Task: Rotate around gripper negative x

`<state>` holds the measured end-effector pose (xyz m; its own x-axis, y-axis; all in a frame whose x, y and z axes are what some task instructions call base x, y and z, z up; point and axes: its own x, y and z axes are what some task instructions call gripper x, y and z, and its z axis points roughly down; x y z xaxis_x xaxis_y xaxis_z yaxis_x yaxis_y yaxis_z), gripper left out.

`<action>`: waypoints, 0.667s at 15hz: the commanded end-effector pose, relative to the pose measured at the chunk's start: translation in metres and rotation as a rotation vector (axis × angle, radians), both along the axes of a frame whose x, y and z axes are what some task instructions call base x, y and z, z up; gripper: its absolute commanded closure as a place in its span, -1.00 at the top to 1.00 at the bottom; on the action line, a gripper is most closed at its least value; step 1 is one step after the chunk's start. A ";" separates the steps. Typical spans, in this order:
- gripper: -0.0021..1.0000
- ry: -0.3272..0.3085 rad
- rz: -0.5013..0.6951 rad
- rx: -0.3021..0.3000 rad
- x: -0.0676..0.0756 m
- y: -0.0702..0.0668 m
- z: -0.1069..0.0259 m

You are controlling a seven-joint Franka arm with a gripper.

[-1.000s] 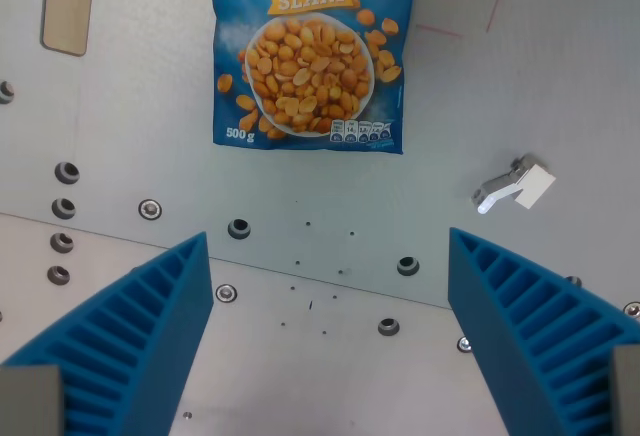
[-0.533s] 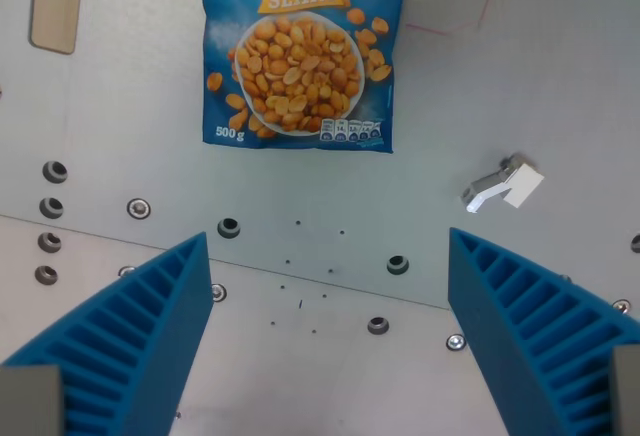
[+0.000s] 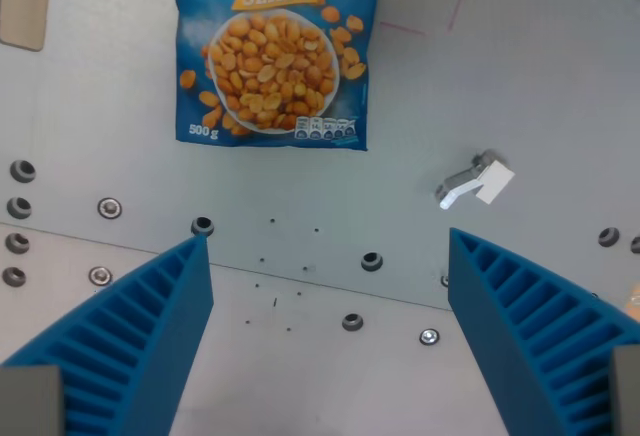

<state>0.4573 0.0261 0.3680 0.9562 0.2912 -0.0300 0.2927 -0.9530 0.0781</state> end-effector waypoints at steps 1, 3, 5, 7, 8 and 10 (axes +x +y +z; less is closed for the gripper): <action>1.00 -0.073 -0.010 -0.181 -0.002 0.003 0.002; 1.00 -0.080 -0.010 -0.207 -0.002 0.003 0.002; 1.00 -0.088 -0.009 -0.232 -0.002 0.003 0.002; 1.00 -0.096 -0.008 -0.258 -0.002 0.003 0.002; 1.00 -0.099 -0.008 -0.271 -0.002 0.003 0.002; 1.00 -0.107 -0.008 -0.296 -0.002 0.003 0.002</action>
<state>0.4592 0.0267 0.3706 0.9555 0.2919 -0.0428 0.2945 -0.9353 0.1963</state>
